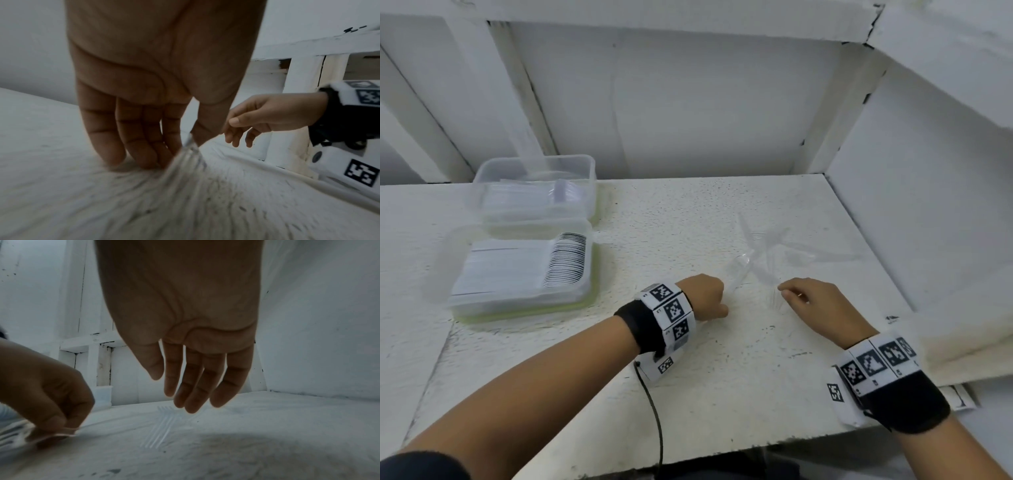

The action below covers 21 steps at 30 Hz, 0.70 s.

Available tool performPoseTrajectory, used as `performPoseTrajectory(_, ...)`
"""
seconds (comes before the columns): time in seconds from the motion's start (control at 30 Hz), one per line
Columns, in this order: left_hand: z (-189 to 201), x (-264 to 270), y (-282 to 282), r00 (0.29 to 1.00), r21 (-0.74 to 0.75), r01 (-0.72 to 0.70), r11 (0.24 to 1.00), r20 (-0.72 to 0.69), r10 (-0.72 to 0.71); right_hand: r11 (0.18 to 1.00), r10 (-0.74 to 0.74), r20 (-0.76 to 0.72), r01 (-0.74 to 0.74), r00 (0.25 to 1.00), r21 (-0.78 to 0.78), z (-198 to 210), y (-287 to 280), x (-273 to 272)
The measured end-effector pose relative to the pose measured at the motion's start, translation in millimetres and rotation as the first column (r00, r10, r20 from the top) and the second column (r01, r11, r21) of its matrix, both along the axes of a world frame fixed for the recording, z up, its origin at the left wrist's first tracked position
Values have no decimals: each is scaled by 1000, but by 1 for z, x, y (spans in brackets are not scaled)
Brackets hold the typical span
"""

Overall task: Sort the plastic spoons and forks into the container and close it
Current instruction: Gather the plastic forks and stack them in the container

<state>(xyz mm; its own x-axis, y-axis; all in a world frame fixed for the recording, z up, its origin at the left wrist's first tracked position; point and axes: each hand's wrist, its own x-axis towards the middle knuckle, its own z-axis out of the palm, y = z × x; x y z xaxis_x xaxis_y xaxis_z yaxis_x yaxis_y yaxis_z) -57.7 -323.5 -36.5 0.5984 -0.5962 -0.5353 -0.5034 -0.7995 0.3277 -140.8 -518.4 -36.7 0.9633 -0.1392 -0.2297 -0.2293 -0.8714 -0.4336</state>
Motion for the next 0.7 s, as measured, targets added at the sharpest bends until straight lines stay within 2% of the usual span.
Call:
performPoseTrajectory(0.1,5,-4,17,999,-33,-51,998,10,52,1000,1,37,0,999,-27,3,-3,7)
performPoseTrajectory(0.17,6,-7,32,991,-123,-130,984,-40,126,998,22,51,-19,998,-67,4,-3,13)
performPoseTrajectory(0.23,8,-9,47,980,-208,-191,959,-102,173,979,104,21,-99,994,-177,4,-1,19)
performPoseTrajectory(0.3,10,-8,59,972,-246,-220,944,-137,191,902,227,-50,-229,973,-366,4,3,24)
performPoseTrajectory(0.4,18,-8,74,956,-285,-260,922,-212,204,730,369,-137,-377,919,-570,1,7,33)
performPoseTrajectory(0.5,23,-9,88,897,-303,-357,884,-377,233,611,486,-194,-490,852,-622,1,8,43)
performPoseTrajectory(0.57,22,-8,96,882,-334,-378,863,-415,226,563,548,-212,-545,809,-621,2,9,47)
performPoseTrajectory(0.63,18,-6,102,893,-393,-387,834,-384,234,584,583,-207,-583,786,-565,3,11,45)
performPoseTrajectory(0.7,15,-6,103,897,-452,-417,789,-346,276,702,601,-66,-566,796,-432,3,16,38)
